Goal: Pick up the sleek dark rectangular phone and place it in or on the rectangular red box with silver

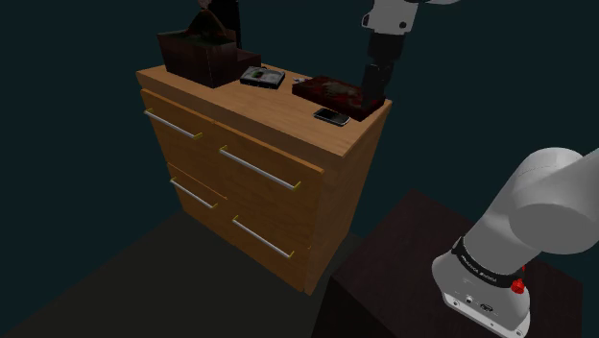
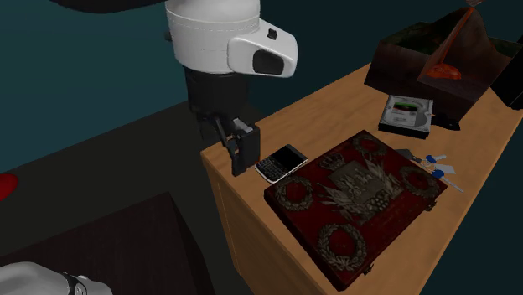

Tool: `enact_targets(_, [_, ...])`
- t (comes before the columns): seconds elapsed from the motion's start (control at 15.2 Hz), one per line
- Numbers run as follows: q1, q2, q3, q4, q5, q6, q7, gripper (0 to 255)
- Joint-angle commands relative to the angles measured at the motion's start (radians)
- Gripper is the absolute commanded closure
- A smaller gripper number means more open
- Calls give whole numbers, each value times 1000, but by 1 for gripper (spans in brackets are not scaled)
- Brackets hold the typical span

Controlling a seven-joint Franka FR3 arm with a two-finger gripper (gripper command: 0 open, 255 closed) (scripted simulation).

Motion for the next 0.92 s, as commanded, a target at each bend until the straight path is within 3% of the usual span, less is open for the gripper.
enact_targets(0.0, [9, 81, -8, 42, 0, 44, -35, 0])
enact_targets(0.53, [31, 387, -27, 257, 19, 153, -171, 0])
enact_targets(0.86, [32, 412, -26, 226, 23, 209, -178, 0])
